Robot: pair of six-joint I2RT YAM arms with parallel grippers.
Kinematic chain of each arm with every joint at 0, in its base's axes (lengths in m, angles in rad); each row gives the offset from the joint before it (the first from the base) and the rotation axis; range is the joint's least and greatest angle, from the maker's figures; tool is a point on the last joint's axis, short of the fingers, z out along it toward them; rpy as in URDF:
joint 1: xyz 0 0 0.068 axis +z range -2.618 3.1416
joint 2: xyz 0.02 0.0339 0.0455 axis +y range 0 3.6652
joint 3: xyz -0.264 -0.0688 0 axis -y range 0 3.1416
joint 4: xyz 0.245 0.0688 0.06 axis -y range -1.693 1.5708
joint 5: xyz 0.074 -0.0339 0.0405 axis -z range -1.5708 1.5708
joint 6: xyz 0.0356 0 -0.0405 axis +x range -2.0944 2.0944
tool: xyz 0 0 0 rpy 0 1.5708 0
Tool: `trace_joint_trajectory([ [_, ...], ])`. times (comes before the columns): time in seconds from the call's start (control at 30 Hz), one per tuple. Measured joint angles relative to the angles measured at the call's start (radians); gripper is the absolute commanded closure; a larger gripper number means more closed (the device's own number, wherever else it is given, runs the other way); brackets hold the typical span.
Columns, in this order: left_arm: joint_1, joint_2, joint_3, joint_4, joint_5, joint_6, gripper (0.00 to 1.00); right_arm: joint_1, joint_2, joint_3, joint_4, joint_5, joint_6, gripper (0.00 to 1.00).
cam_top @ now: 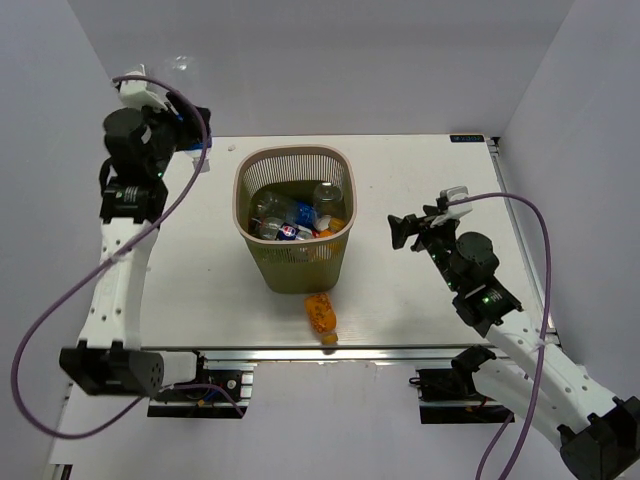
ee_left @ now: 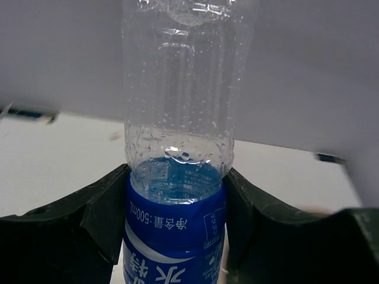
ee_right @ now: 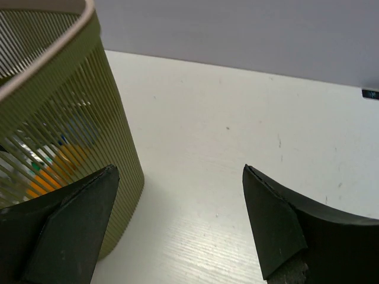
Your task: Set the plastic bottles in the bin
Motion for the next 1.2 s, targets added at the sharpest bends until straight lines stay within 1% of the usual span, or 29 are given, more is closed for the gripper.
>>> trace_joint_trajectory([
  [0.1, -0.003, -0.106, -0.003, 0.095, 0.276, -0.002, 0.46, -0.001, -0.028, -0.045, -0.004, 0.030, 0.002, 0.11],
  [0.2, -0.030, -0.153, -0.018, 0.209, 0.546, -0.027, 0.44, -0.001, -0.050, -0.075, -0.007, 0.017, -0.008, 0.11],
  [0.3, -0.106, -0.140, -0.017, 0.251, 0.697, -0.021, 0.38, -0.002, -0.062, -0.082, -0.015, -0.060, -0.038, 0.11],
  [0.37, -0.177, -0.101, -0.009, 0.235, 0.759, 0.004, 0.38, -0.002, -0.064, -0.085, -0.014, -0.143, -0.063, 0.11],
  [0.47, -0.255, -0.035, 0.001, 0.182, 0.793, 0.052, 0.37, -0.002, -0.047, -0.097, -0.017, -0.248, -0.074, 0.11],
  [0.57, -0.280, 0.003, -0.016, 0.136, 0.782, 0.086, 0.36, -0.002, 0.001, -0.101, -0.035, -0.324, -0.067, 0.11],
  [0.63, -0.286, 0.006, -0.044, 0.125, 0.772, 0.103, 0.31, 0.000, 0.024, -0.117, -0.036, -0.365, -0.057, 0.11],
  [0.7, -0.292, 0.004, -0.065, 0.110, 0.767, 0.121, 0.29, 0.008, 0.044, -0.134, -0.040, -0.401, -0.051, 0.11],
  [0.8, -0.308, -0.005, -0.090, 0.103, 0.767, 0.140, 0.14, 0.057, 0.080, -0.151, -0.041, -0.429, -0.038, 0.11],
  [0.87, -0.318, -0.014, -0.099, 0.098, 0.767, 0.153, 0.04, 0.125, 0.111, -0.157, -0.037, -0.419, -0.029, 0.11],
  [0.9, -0.322, -0.021, -0.103, 0.098, 0.767, 0.156, 0.02, 0.156, 0.122, -0.160, -0.036, -0.411, -0.024, 0.11],
  [1.0, -0.326, -0.053, -0.118, 0.098, 0.767, 0.166, 0.02, 0.261, 0.156, -0.190, -0.008, -0.343, 0.006, 0.11],
  [1.13, -0.326, -0.097, -0.140, 0.100, 0.764, 0.172, 0.02, 0.349, 0.185, -0.262, 0.077, -0.247, 0.058, 0.11],
  [1.2, -0.327, -0.113, -0.141, 0.098, 0.745, 0.172, 0.02, 0.404, 0.223, -0.272, 0.108, -0.188, 0.076, 0.11],
])
